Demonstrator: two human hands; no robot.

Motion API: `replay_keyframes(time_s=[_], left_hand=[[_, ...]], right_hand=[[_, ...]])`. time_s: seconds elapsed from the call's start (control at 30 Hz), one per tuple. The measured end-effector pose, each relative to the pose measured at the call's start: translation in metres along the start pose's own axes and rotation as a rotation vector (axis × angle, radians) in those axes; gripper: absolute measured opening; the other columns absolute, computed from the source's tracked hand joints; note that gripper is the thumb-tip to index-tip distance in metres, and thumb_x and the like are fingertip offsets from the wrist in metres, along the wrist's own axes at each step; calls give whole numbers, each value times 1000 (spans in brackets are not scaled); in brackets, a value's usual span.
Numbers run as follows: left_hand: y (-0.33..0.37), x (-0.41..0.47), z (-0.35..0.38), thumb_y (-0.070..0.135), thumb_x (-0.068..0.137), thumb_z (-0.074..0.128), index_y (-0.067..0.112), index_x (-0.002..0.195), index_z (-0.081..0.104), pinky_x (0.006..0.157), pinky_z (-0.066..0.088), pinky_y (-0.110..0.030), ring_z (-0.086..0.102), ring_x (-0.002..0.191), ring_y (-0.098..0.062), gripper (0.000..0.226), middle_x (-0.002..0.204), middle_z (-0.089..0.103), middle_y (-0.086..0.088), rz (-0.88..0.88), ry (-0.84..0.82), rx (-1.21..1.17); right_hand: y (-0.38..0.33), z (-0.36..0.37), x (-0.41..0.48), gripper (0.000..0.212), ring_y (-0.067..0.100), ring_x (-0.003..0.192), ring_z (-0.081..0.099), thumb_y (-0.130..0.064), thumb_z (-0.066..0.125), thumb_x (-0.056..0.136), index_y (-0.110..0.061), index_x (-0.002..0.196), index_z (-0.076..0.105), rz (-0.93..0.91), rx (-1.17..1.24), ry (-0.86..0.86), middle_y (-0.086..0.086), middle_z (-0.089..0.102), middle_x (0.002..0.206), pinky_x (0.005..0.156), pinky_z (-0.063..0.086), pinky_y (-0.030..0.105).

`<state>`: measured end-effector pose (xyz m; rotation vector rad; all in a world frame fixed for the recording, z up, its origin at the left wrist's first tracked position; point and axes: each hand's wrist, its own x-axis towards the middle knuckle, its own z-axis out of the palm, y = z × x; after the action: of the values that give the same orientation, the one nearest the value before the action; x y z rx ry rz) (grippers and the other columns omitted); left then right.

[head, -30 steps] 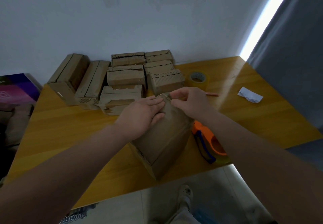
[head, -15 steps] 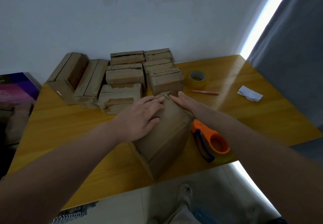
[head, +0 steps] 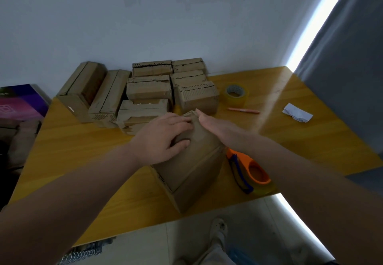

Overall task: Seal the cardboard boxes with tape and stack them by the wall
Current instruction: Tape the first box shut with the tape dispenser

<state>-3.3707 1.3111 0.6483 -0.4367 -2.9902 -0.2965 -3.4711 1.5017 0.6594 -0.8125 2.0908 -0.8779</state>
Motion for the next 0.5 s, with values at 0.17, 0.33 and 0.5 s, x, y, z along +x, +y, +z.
replay_keyframes(time_s=[0.17, 0.33, 0.5], left_hand=[[2, -10, 5, 22, 87, 42, 7, 99, 68, 78, 48, -29, 62, 83, -22, 32, 91, 68, -8, -12, 152, -56], [1, -10, 5, 19, 85, 40, 6, 93, 65, 66, 49, -32, 58, 72, -21, 30, 80, 64, -6, -50, 135, -95], [1, -7, 6, 22, 85, 40, 5, 93, 64, 67, 47, -29, 57, 71, -20, 31, 80, 63, -6, -55, 138, -80]], right_hand=[[-3, 8, 5, 73, 9, 149, -2, -64, 22, 95, -27, 156, 4, -155, -457, 0, -13, -11, 162, 116, 7, 32], [-9, 14, 7, 77, 12, 148, -9, -64, 26, 95, -22, 156, 4, -190, -701, 42, -9, -6, 163, 118, 11, 39], [-16, 9, -1, 78, 13, 149, -5, -54, 44, 96, -25, 156, 3, -208, -540, -42, -5, 2, 163, 119, 7, 41]])
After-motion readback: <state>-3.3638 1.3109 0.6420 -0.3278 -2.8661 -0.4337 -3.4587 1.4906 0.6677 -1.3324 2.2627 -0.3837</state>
